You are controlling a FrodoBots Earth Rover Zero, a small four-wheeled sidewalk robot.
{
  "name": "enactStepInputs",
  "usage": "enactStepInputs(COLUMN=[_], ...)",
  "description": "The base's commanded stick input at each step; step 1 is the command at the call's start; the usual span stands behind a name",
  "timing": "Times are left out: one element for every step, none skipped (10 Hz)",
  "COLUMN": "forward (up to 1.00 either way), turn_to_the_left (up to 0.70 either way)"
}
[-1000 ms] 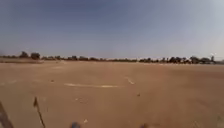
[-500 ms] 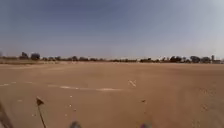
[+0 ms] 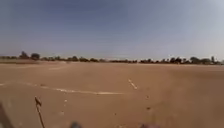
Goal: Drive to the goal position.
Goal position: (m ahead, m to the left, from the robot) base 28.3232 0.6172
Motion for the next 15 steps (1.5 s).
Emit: enactStepInputs(forward=[0.5, 0.5, 0.5, 0.5, 0.5, 0.5, 0.5, 0.5, 0.5, 0.5, 0.5, 0.5, 0.5, 0.5, 0.5], turn_to_the_left=[0.0, 0.0, 0.0, 0.0, 0.0, 0.0, 0.0, 0.0, 0.0, 0.0, 0.0, 0.0, 0.0, 0.0, 0.0])
